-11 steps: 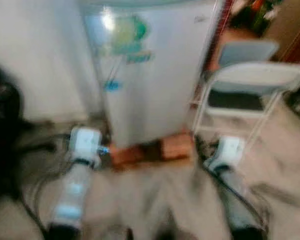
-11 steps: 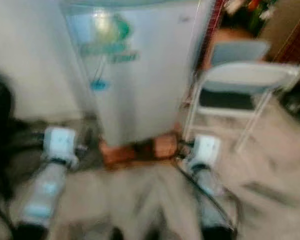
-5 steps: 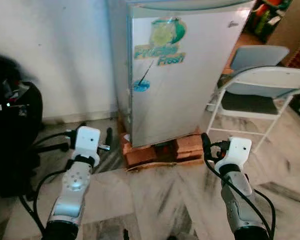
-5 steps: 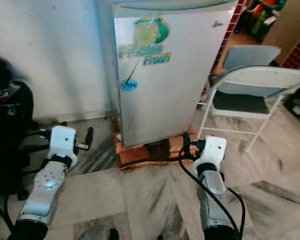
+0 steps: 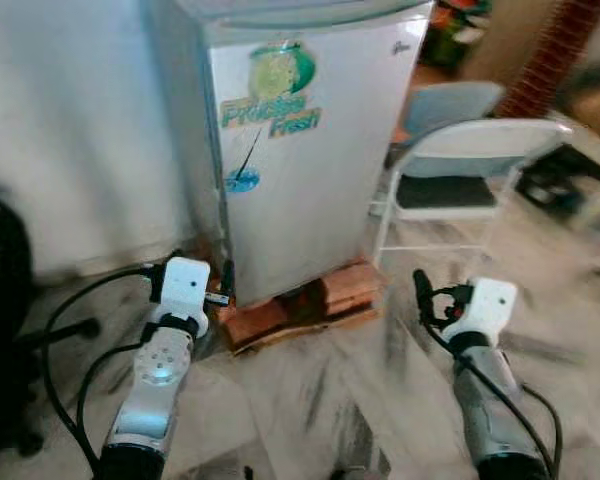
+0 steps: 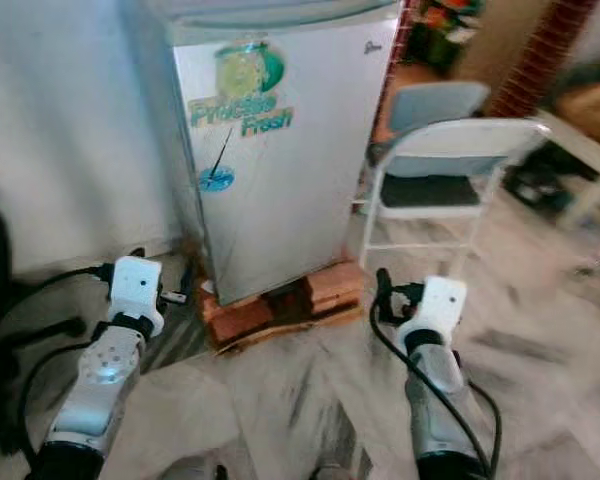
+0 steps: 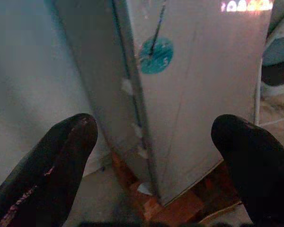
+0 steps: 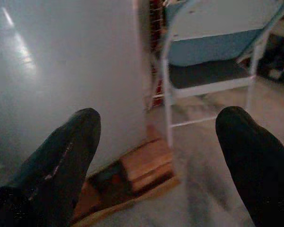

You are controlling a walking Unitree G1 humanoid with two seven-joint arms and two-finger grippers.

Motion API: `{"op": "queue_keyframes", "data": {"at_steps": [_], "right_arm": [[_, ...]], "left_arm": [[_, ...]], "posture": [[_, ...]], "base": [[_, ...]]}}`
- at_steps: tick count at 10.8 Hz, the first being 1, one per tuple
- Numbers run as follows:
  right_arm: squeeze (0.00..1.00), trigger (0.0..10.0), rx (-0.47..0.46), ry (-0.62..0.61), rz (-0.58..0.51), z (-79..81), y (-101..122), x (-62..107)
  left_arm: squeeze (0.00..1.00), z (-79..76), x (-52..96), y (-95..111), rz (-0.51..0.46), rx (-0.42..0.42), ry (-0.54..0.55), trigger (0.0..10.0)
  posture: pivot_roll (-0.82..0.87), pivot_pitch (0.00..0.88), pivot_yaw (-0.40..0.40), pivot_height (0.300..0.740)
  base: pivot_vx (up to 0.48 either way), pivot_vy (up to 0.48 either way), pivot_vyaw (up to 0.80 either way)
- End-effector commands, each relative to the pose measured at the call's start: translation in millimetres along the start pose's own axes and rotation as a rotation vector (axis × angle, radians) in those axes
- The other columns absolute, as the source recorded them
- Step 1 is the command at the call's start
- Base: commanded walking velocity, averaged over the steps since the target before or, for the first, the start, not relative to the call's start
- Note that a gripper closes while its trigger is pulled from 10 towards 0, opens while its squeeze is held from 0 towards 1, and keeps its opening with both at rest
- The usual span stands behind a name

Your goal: Restocking fridge

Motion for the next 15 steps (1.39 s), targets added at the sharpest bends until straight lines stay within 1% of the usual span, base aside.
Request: {"op": "queue_keyframes", "data": {"at_steps": [1,2,3,5,6,7,8,9,10,11,12,13,14,15], "right_arm": [[0.0,10.0,-0.016,0.008,-0.018,1.5,5,0.1],[0.0,10.0,0.009,0.022,-0.001,2.5,1,1.7],[0.0,10.0,0.003,0.026,0.016,2.7,-3,3.2],[0.0,10.0,0.132,0.008,0.02,1.6,-6,4.0],[0.0,10.0,0.067,0.008,0.033,3.4,-10,4.4],[0.0,10.0,0.119,0.009,0.021,2.7,-9,3.3],[0.0,10.0,0.127,0.031,0.027,4.6,-9,3.5],[0.0,10.0,0.124,0.023,0.011,-2.0,-7,8.2],[0.0,10.0,0.127,0.012,0.015,-10.7,-13,17.8],[0.0,10.0,0.117,0.008,0.051,-15.3,-25,27.5],[0.0,10.0,0.122,0.016,0.062,-11.2,-28,28.1],[0.0,10.0,0.119,0.023,0.047,-7.2,-24,25.7],[0.0,10.0,0.111,0.024,0.033,-4.6,-19,20.7],[0.0,10.0,0.113,0.029,0.026,-3.8,-17,19.8]], "left_arm": [[0.0,-4.0,2.6,-5,0.019,0.007,-0.019,10.0],[0.0,-8.0,5.3,-9,0.032,0.011,-0.031,10.0],[0.0,-11.0,8.1,-13,0.044,0.013,-0.036,10.0],[0.0,-7.6,14.4,-21,0.07,0.013,-0.023,10.0],[0.0,-0.7,19.9,-24,0.078,0.0,-0.003,10.0],[0.0,8.8,26.5,-27,0.082,-0.009,0.031,10.0],[0.0,21.5,37.7,-32,0.091,-0.027,0.079,10.0],[0.0,28.3,49.9,-36,0.101,-0.038,0.106,10.0],[0.0,35.6,60.3,-41,0.118,-0.033,0.137,10.0],[0.0,38.3,66.0,-46,0.138,-0.033,0.143,10.0],[0.0,36.0,63.7,-44,0.132,-0.038,0.127,10.0],[0.0,35.6,58.1,-38,0.117,-0.045,0.115,10.0],[0.0,38.3,49.5,-34,0.107,-0.051,0.114,10.0],[0.0,38.9,47.5,-30,0.094,-0.054,0.114,10.0]], "posture": [[0.1,0.018,-0.023,0.74],[0.1,0.025,-0.026,0.74],[0.1,0.025,-0.026,0.74],[0.1,0.037,-0.023,0.74],[0.1,0.033,-0.023,0.74],[0.12,0.03,-0.04,0.74],[0.13,0.033,-0.06,0.74],[0.15,0.035,-0.072,0.74],[0.15,0.04,-0.078,0.74],[0.16,0.05,-0.075,0.74],[0.15,0.046,-0.066,0.74],[0.15,0.043,-0.063,0.74],[0.15,0.037,-0.058,0.74],[0.15,0.038,-0.057,0.74]], "base": [[0.0,0.48,0.0],[0.0,0.48,0.0],[0.0,0.48,0.0],[0.0,0.441,0.0],[0.0,0.0,0.0],[0.0,0.0,0.0],[0.0,0.0,0.0],[0.0,0.0,0.0],[0.0,0.0,0.0],[0.0,0.0,0.0],[0.0,0.0,-0.46],[0.0,0.0,-0.48],[0.0,0.0,-0.6],[0.266,0.307,-0.61]]}}
Point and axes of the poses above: a point about 5 cm out from each wrist's last joint towards the gripper, its own x axis pointing back from the gripper into the wrist, its own y axis along the axis of the wrist's last joint, z = x × y, the point moved 6 cm from there along -x, pointing out of the wrist towards the gripper, and after that the axes turned 13 degrees about x, right-handed, at the moved point
